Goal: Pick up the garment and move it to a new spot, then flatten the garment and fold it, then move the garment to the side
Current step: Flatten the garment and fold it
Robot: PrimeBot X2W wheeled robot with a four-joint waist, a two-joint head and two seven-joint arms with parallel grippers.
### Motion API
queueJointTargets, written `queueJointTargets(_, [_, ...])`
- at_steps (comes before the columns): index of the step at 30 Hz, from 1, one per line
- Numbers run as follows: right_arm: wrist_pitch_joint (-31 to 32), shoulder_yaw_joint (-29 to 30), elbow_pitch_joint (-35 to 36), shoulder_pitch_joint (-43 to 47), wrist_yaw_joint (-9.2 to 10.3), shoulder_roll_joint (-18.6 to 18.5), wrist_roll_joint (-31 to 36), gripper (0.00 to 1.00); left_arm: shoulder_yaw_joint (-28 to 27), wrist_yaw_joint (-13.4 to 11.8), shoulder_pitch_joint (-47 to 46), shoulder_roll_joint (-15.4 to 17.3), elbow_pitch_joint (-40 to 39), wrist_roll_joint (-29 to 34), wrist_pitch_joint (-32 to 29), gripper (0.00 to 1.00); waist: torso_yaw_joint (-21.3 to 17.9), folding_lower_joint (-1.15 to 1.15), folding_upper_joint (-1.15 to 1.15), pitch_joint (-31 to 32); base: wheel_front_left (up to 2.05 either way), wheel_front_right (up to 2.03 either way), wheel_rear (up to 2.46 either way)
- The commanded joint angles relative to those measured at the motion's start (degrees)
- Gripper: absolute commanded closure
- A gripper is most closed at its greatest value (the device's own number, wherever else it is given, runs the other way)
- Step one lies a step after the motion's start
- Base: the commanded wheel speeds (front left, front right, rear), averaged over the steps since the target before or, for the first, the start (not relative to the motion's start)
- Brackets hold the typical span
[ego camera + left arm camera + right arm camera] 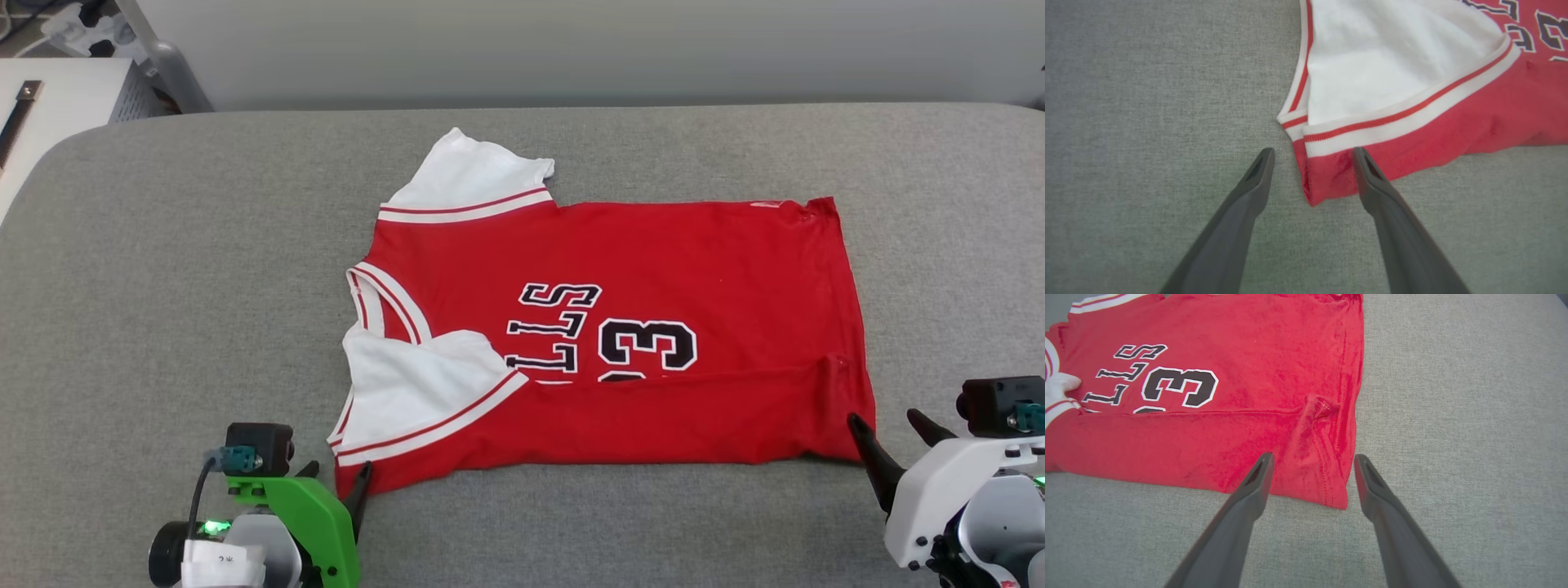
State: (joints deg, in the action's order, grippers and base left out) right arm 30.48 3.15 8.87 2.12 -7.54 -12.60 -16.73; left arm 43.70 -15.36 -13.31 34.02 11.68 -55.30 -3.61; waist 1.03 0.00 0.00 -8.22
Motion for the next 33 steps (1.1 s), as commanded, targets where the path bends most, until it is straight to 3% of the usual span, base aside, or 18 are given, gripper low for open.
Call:
queueJointTargets(1, [-0.4, -0.2, 0.3, -1.0, 0.05, 0.4, 0.3, 0.00, -0.2, 0.0, -1.3, 0.5, 0.7, 0.5, -0.3, 0.00, -0.7, 0.00, 0.00, -1.4, 0.00, 0.00, 0.00])
queueJointTargets(8, [-0.8, -0.6, 0.1, -1.9, 0.05, 1.0, 0.7, 0.00, -0.1, 0.4, -3.1, 0.2, 4.4, 0.6, -1.1, 0.00, -1.5, 0.00, 0.00, -3.6, 0.00, 0.00, 0.00])
queueJointTargets(12, [-0.8, -0.6, 0.0, -2.1, 0.05, 1.0, 0.9, 0.00, 1.6, 1.1, -3.1, -0.3, 6.9, 0.0, -4.5, 0.00, -1.7, 0.00, 0.00, -4.1, 0.00, 0.00, 0.00])
queueJointTargets(13, [-0.8, -0.6, -0.1, -2.2, 0.05, 0.9, 0.9, 0.00, 2.0, 1.4, -2.9, -0.4, 7.3, -0.4, -5.5, 0.15, -1.7, 0.00, 0.00, -4.1, 0.00, 0.00, 0.00])
queueJointTargets(14, [-0.8, -0.5, -0.2, -2.2, 0.05, 0.8, 1.0, 0.00, 2.2, 1.8, -2.8, -0.5, 7.5, -0.8, -6.1, 0.61, -1.7, 0.00, 0.00, -4.1, 0.00, 0.00, 0.00])
queueJointTargets(15, [-0.8, -0.5, -0.4, -2.3, 0.05, 0.8, 1.2, 0.00, 2.4, 2.3, -2.7, -0.7, 7.7, -1.2, -6.6, 1.00, -1.6, 0.00, 0.00, -3.9, 0.00, 0.00, 0.00])
queueJointTargets(24, [0.3, -0.3, -1.5, -1.8, 0.05, -0.7, 2.5, 0.00, 1.8, 3.2, -2.0, -1.9, 6.0, -1.7, -3.7, 1.00, 0.1, 0.00, 0.00, -0.3, 0.00, 0.00, 0.00])
queueJointTargets(33, [4.6, 1.1, -5.1, -3.5, 0.05, -0.5, 5.1, 0.00, -0.5, 1.2, -3.1, -0.3, -5.0, 0.5, 0.8, 1.00, 2.4, 0.00, 0.00, -0.6, 0.00, 0.00, 0.00])
